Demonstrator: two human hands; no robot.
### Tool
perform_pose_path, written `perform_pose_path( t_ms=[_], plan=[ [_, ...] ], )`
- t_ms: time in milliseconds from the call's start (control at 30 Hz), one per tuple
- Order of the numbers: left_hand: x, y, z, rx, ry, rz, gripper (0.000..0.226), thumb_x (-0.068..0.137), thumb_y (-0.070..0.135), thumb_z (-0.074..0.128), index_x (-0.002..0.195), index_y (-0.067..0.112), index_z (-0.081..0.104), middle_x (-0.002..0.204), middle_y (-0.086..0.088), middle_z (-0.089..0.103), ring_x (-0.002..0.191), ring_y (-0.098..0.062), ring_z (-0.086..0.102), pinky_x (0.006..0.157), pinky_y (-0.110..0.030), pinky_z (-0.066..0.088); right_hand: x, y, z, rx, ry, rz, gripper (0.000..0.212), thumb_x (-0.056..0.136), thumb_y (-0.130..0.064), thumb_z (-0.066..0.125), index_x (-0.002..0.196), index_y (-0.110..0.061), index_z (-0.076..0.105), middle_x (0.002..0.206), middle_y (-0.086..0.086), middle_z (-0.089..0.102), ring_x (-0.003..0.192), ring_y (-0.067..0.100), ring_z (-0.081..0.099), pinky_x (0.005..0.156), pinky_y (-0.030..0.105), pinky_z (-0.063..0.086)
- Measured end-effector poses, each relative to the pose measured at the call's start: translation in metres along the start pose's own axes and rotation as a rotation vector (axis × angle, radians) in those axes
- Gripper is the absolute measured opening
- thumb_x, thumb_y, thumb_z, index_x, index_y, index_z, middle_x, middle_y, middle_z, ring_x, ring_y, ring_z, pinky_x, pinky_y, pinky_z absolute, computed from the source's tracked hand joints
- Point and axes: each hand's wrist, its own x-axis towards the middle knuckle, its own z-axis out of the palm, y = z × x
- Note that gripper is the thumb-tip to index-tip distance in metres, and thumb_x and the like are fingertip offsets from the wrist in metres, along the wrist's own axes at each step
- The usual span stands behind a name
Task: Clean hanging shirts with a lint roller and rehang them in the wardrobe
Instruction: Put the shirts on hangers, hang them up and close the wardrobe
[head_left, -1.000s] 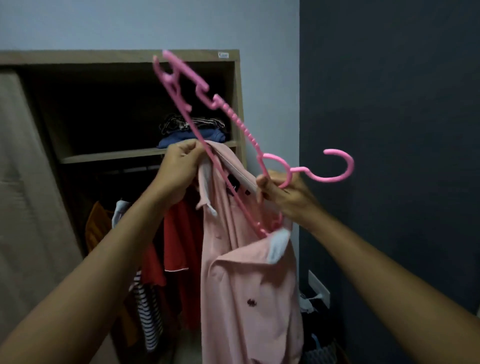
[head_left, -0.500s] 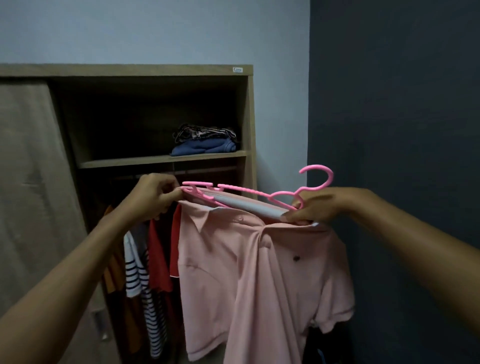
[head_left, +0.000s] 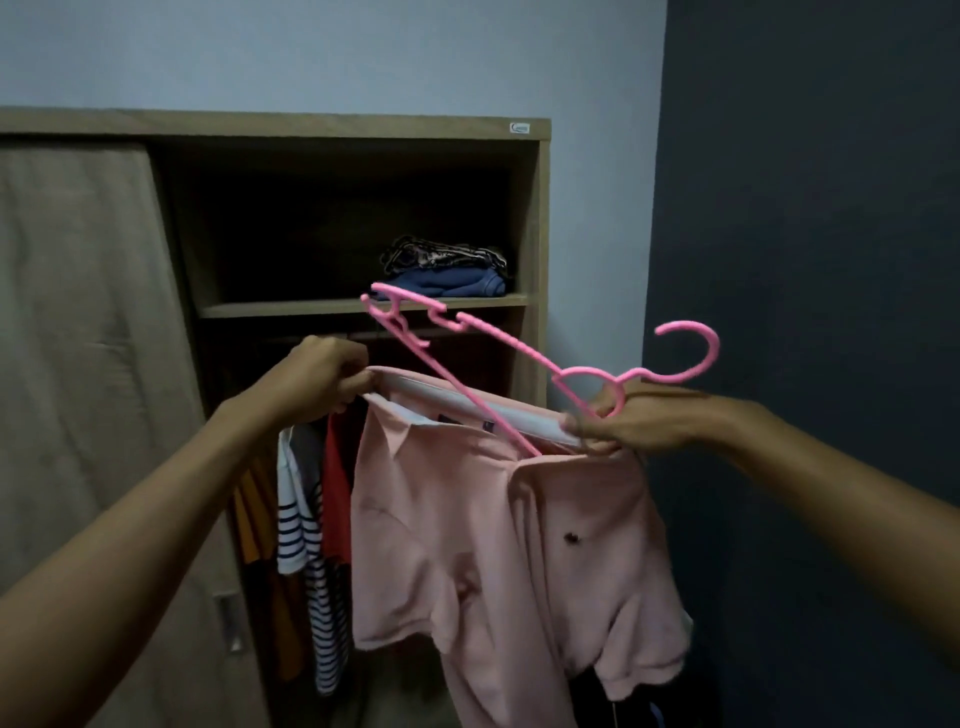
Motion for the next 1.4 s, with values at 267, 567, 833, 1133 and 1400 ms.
perform_pose_path(
  t_ms=[267, 567, 833, 1133, 1400],
  plan=[
    [-0.003, 0.010, -0.004, -0.345, 0.017, -0.134, 0.022, 0.094, 0.016, 0.064, 0.075, 0.005, 0.066, 0.061, -0.013, 0.064, 0.046, -0.018, 0.061, 0.047, -0.036, 0.050, -0.003, -0.001, 0.022, 0.203, 0.339, -0.155, 0.039, 0.092, -0.062, 0.037, 0.068, -0.045, 0.063, 0.060, 0.013, 0.048, 0.056, 0.018, 0.046, 0.059, 0.038, 0.040],
    [-0.004, 0.010, -0.004, -0.413, -0.037, -0.173, 0.031, 0.096, 0.021, 0.063, 0.069, 0.006, 0.061, 0.057, -0.013, 0.063, 0.048, -0.027, 0.061, 0.051, -0.041, 0.050, -0.013, 0.001, 0.004, -0.014, 0.209, 0.068, 0.044, 0.093, -0.058, 0.050, 0.068, -0.024, 0.065, 0.070, 0.003, 0.059, 0.062, 0.013, 0.055, 0.060, 0.029, 0.047],
    [-0.002, 0.049, -0.001, -0.467, 0.008, -0.136, 0.031, 0.096, 0.016, 0.059, 0.071, -0.002, 0.060, 0.057, -0.017, 0.061, 0.041, -0.012, 0.056, 0.041, -0.027, 0.044, 0.000, -0.005, -0.001, -0.283, -0.069, 0.074, 0.034, 0.091, -0.058, 0.056, 0.086, -0.025, 0.063, 0.088, -0.003, 0.061, 0.074, 0.011, 0.055, 0.060, 0.019, 0.044],
    [-0.014, 0.075, 0.015, -0.615, -0.052, -0.067, 0.034, 0.098, 0.017, 0.057, 0.071, -0.004, 0.058, 0.055, -0.011, 0.056, 0.049, -0.020, 0.056, 0.048, -0.027, 0.046, -0.005, -0.010, -0.043, 0.471, 0.256, -0.032, 0.016, 0.084, -0.027, 0.075, 0.088, -0.012, 0.077, 0.079, 0.015, 0.073, 0.045, 0.012, 0.044, 0.043, 0.024, 0.030],
    [-0.014, 0.106, 0.016, -0.548, 0.138, 0.039, 0.041, 0.097, 0.021, 0.059, 0.056, 0.018, 0.052, 0.050, 0.007, 0.050, 0.046, -0.007, 0.047, 0.044, -0.025, 0.038, 0.005, -0.049, -0.051, 0.444, 0.429, -0.082, 0.020, 0.086, -0.035, 0.073, 0.081, -0.016, 0.077, 0.067, 0.021, 0.065, 0.054, 0.027, 0.068, 0.052, 0.030, 0.059]
  ],
)
